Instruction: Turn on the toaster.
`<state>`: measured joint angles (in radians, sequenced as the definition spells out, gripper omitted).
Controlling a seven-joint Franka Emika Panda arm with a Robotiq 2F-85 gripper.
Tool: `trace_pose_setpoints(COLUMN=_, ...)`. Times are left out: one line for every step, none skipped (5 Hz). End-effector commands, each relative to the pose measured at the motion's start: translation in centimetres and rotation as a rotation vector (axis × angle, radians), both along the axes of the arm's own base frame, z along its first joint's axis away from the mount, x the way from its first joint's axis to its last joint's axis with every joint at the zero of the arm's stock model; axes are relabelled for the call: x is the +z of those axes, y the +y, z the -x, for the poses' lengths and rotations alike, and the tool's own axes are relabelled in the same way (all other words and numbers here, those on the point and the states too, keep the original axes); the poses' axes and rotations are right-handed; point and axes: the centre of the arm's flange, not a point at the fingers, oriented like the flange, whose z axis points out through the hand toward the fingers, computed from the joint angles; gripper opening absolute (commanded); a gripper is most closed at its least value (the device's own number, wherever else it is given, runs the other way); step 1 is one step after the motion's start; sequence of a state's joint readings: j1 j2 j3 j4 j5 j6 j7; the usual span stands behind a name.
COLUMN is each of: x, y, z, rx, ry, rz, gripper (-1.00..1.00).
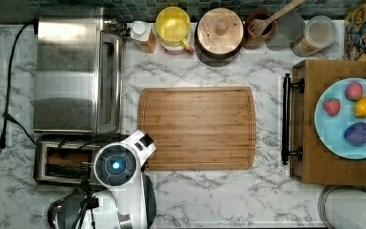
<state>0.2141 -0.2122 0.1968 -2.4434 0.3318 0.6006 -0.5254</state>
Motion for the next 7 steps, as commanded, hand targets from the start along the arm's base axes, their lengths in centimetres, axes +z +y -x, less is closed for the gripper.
trace_pose_setpoints(x=-2.2, y=2.3, z=0.0, rx=0.024, ry=0.032, rz=-0.043, gripper=-1.0)
trace_pose_setpoints(x=-3.7, y=3.1, z=-0.5, rx=0.038, ry=0.073, rz=-0.018, gripper=-1.0)
trace_pose_setpoints(x=-6.6, y=3.3, z=-0.3, rx=0.05, ry=0.092, rz=0.004, gripper=-1.0)
trace_pose_setpoints(x=-10.4, y=2.8, z=0.1, rx=0.026, ry=0.165, rz=-0.008, gripper=-1.0)
trace_pose_setpoints(x=-15.5, y=2.7, z=1.2, rx=-0.007, ry=0.272, rz=0.032, gripper=-1.0)
trace_pose_setpoints(x=-17.2, y=2.3, z=1.8, rx=0.004, ry=0.31, rz=0.045, gripper=-1.0)
trace_pose_setpoints(x=-18.8, y=2.8, z=1.5, rx=0.032, ry=0.341, rz=0.063, gripper=-1.0)
